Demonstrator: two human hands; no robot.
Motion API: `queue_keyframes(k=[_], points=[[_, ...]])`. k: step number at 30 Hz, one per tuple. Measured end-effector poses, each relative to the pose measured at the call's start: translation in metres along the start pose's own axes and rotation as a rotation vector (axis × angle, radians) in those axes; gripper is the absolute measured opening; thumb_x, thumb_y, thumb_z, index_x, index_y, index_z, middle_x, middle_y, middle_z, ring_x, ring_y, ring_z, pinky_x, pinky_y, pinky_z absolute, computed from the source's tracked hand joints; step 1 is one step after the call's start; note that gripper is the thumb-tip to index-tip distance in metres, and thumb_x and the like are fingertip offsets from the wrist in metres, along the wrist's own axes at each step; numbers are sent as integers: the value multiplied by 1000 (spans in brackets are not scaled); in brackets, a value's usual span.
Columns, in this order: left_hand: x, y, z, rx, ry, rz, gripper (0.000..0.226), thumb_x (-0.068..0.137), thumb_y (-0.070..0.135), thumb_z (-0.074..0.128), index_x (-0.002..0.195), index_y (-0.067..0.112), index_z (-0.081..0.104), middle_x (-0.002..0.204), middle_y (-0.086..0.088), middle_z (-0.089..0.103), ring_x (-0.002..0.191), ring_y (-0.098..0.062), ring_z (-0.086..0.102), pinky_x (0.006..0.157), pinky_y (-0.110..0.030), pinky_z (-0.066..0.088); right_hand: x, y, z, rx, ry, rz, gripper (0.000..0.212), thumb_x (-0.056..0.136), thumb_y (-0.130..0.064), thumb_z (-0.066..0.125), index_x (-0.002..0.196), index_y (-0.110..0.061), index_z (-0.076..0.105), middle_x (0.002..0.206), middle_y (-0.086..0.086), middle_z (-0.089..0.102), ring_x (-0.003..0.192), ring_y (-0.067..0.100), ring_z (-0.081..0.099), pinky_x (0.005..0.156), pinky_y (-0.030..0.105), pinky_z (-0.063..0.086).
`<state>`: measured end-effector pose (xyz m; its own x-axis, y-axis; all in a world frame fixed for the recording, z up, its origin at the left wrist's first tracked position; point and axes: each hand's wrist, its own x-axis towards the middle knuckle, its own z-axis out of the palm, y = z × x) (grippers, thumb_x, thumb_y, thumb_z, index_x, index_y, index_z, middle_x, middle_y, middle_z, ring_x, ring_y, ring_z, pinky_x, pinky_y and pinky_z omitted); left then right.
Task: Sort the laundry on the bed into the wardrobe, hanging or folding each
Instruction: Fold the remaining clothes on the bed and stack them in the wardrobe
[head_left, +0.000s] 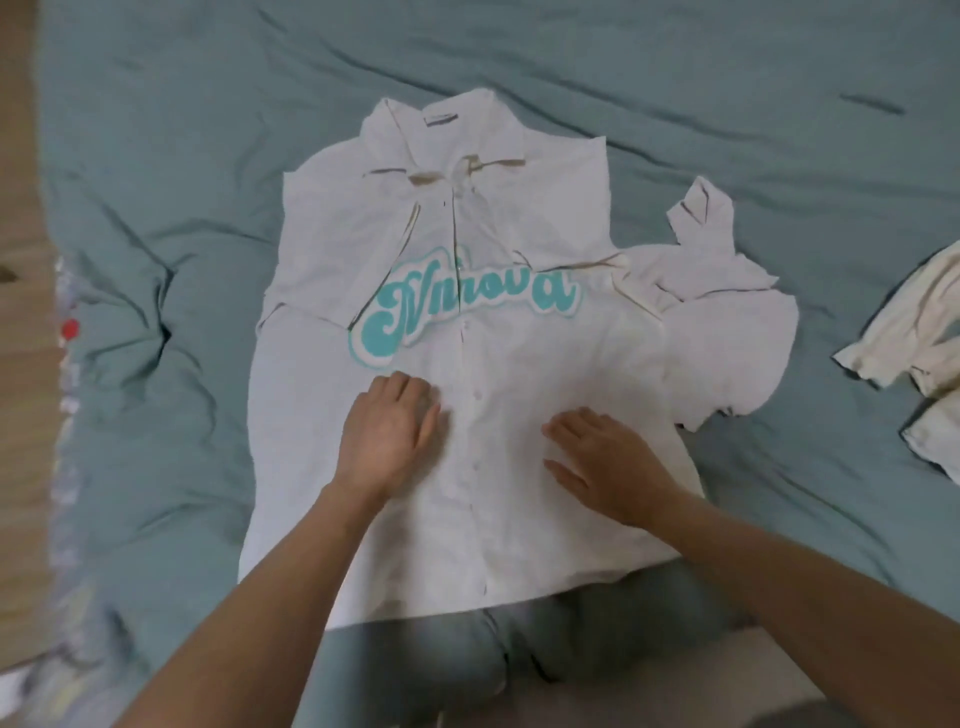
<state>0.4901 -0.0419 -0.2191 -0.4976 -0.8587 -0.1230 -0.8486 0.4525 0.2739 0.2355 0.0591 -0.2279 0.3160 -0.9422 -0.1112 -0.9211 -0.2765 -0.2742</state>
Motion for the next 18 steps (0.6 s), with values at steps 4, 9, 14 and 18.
queue_keyframes(k=[4,9,14,18], points=[[-93,1,10,19,-153,-66,46,88,54,36,100,19,63,95,3,60,89,-22,59,56,-31,48,-54,-33,12,-55,-309,13,42,78,-49,57,103,-16,61,97,2,63,85,22,63,56,30,52],[-150,24,18,37,-460,-163,62,88,62,43,136,23,43,140,5,43,131,-17,39,80,-38,51,-87,-62,26,-118,-555,201,63,91,-38,53,143,-14,26,136,7,41,124,27,43,83,37,50],[-171,41,37,69,-539,-297,64,99,36,41,153,21,10,162,2,6,148,-19,8,98,-39,45,-94,-80,39,-157,-459,343,48,93,-6,42,140,-9,31,139,12,38,132,30,36,80,35,52],[-170,49,52,23,-503,-354,57,102,11,25,154,26,7,162,4,2,149,-21,6,103,-42,39,-96,-82,49,-128,-339,406,28,95,-2,38,119,-9,52,126,11,46,119,27,46,71,34,52]])
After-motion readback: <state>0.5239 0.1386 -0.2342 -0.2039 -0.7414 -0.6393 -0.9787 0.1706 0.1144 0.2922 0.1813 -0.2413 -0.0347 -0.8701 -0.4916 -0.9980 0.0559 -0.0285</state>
